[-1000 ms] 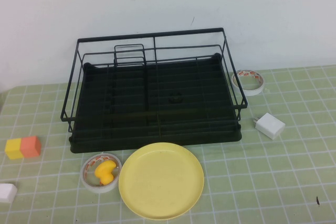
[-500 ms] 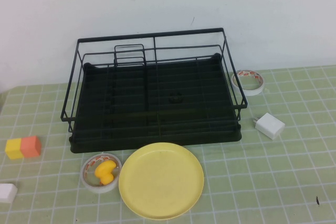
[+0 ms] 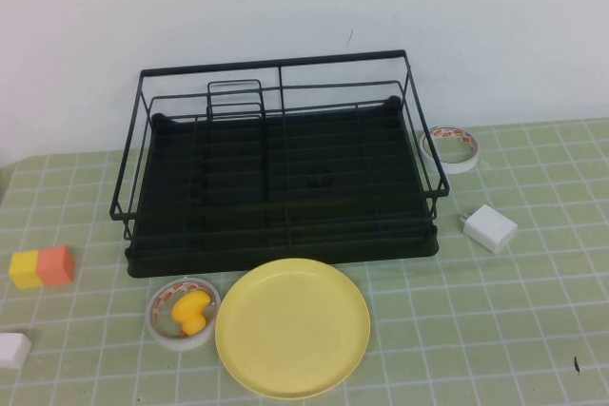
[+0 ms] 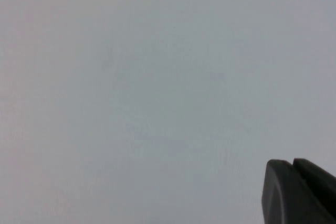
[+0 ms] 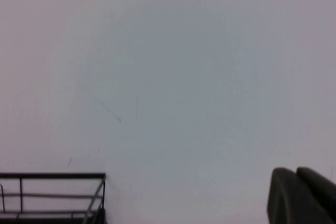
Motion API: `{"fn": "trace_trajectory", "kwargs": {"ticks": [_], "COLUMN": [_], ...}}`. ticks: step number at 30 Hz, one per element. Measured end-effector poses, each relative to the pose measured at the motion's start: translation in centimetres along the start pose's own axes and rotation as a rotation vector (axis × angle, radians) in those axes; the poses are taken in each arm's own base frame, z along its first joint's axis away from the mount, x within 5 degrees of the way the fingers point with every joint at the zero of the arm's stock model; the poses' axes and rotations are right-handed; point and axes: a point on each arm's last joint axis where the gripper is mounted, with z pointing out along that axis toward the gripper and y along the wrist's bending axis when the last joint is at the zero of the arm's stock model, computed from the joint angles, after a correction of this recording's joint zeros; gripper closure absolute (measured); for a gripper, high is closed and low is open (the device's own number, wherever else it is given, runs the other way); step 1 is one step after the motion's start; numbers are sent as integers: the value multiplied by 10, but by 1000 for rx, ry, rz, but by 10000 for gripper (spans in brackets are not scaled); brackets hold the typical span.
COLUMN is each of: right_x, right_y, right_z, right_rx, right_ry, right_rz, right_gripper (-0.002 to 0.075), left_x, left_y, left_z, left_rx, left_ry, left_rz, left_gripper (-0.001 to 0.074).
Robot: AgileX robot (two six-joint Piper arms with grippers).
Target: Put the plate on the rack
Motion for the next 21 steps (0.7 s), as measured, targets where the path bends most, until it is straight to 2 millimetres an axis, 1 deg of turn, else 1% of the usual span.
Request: {"fn": "trace_trajectory", "kwargs": {"ticks": [1, 3, 6, 7, 8, 10, 13, 16, 19, 21], "right_x": [-6, -22, -39, -46, -48, -48, -41, -23, 3, 30], "right_y": [0, -2, -3, -3, -3, -1, 9, 25, 39, 47], "right_z": [1, 6, 19, 24, 30, 43, 68, 99, 130, 151], "right_rx": [3, 9, 12, 3, -16, -77, -211, -381, -539, -600], "right_ry": [29, 118, 307, 361, 447, 613, 815, 986, 1066, 1101], "right_rz": [0, -1, -40, -83, -122, -174, -148, -18, 87, 158], "right_gripper": [728, 728, 728, 728, 728, 728, 728, 728, 728, 728], "left_x": [-1, -11, -23, -23, -21, -13, 2, 14, 19, 20], "left_y": [-2, -9, -16, -17, -16, -12, -7, -4, -2, -3], "left_z": [3, 7, 13, 15, 17, 20, 22, 23, 23, 24], "left_rx": [-14, -24, -38, -46, -58, -90, -125, -135, -136, -137], "left_ry": [83, 200, 356, 412, 474, 602, 727, 759, 742, 732], "left_rz": [8, 43, 105, 132, 155, 208, 198, 169, 138, 109], "left_gripper": [737, 737, 737, 737, 737, 737, 737, 737, 737, 737]}}
